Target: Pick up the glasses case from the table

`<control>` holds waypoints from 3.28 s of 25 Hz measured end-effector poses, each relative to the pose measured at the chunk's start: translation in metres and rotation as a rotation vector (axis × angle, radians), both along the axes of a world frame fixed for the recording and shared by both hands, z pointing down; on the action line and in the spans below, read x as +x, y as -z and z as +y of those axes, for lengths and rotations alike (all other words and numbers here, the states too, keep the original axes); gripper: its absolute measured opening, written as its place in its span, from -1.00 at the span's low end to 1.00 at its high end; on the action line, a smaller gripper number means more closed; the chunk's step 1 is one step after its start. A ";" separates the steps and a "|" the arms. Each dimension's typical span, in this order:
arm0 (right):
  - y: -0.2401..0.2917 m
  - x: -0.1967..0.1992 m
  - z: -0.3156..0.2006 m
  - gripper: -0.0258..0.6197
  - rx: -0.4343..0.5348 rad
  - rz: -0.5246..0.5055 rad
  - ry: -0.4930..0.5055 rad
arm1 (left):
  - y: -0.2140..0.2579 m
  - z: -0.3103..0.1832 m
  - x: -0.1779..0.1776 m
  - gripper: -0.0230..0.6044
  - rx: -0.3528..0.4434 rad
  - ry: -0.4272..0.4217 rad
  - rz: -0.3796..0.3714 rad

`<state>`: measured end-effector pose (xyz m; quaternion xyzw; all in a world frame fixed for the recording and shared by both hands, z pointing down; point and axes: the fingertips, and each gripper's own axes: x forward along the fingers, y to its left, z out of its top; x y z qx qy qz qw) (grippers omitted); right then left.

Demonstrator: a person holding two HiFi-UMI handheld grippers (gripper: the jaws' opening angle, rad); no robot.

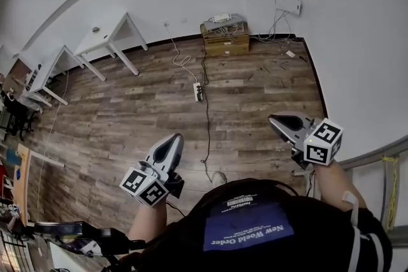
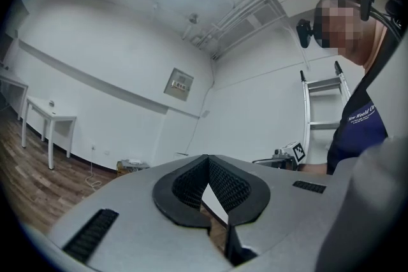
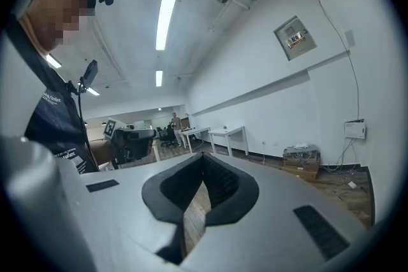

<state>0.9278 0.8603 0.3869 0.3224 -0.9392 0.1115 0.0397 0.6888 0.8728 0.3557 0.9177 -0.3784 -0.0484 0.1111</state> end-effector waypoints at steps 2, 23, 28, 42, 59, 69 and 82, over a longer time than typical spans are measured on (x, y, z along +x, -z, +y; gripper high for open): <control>-0.004 -0.011 -0.021 -0.92 0.006 0.022 -0.013 | -0.008 -0.029 -0.008 -0.94 0.003 -0.025 0.016; 0.011 -0.154 -0.259 -0.92 0.023 0.012 -0.102 | -0.021 -0.268 -0.172 -0.94 0.016 -0.058 0.037; 0.011 -0.135 -0.382 -0.92 0.005 -0.008 -0.015 | -0.012 -0.373 -0.151 -0.94 0.003 0.021 0.016; 0.015 -0.138 -0.606 -0.92 0.036 -0.017 0.314 | 0.003 -0.521 -0.115 -0.94 -0.008 0.286 0.011; 0.010 -0.408 -0.719 -0.92 0.013 0.001 0.367 | -0.013 -0.616 -0.380 -0.94 0.011 0.350 0.054; 0.016 -0.577 -0.767 -0.92 0.010 -0.004 0.361 | -0.008 -0.656 -0.559 -0.94 0.022 0.372 0.038; 0.005 -0.649 -0.929 -0.92 0.019 -0.025 0.437 | -0.015 -0.791 -0.630 -0.94 0.016 0.480 0.016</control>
